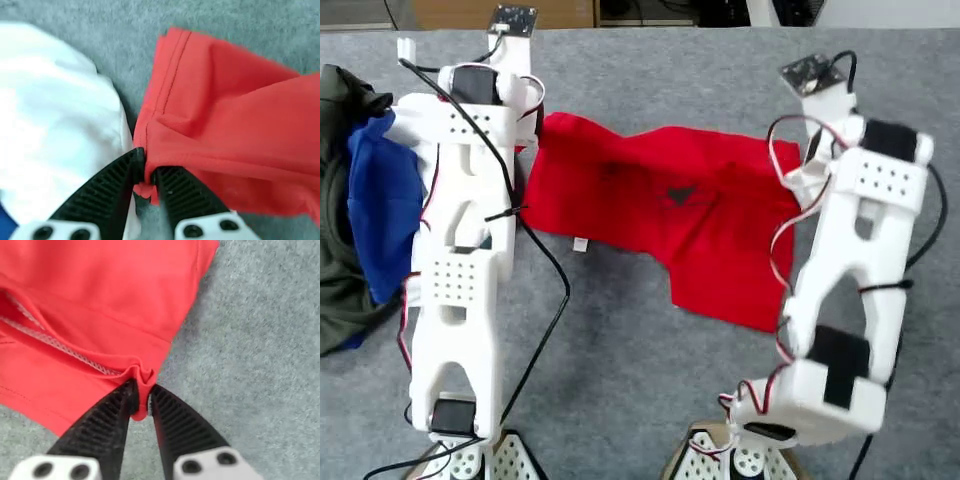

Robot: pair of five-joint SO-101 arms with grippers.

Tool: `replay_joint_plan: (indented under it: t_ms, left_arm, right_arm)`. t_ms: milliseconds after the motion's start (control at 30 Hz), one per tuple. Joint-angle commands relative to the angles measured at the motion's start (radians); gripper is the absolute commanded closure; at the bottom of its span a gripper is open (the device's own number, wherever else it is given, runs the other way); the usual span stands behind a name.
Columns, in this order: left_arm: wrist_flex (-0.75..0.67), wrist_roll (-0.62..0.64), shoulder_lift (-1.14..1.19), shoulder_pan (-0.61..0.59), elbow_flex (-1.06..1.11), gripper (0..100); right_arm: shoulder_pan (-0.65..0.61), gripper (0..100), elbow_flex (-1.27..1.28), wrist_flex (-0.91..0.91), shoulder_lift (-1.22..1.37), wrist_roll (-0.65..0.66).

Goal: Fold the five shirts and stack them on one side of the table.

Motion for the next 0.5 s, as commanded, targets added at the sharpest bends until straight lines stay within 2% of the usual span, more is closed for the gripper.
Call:
replay_joint_plan:
  t_ms: [0, 100, 333, 467]
  left_arm:
    - [0.012, 0.018, -0.153, 0.0, 0.204, 98]
    - [0.011, 0.014, -0.18, 0.032, 0.316, 98]
    - [-0.11, 0.061, -0.096, -0.002, 0.376, 98]
    - [-0.157, 0.06, -0.028, -0.006, 0.381, 98]
  right_arm:
    - [0.039, 99.6, 0.177, -0.117, -0.116, -0.041]
    - [0.058, 99.6, 0.271, -0.138, -0.173, -0.044]
    - [-0.024, 99.6, 0.518, -0.147, -0.335, 0.002]
    - [0.001, 99.5, 0.638, -0.221, -0.417, 0.002]
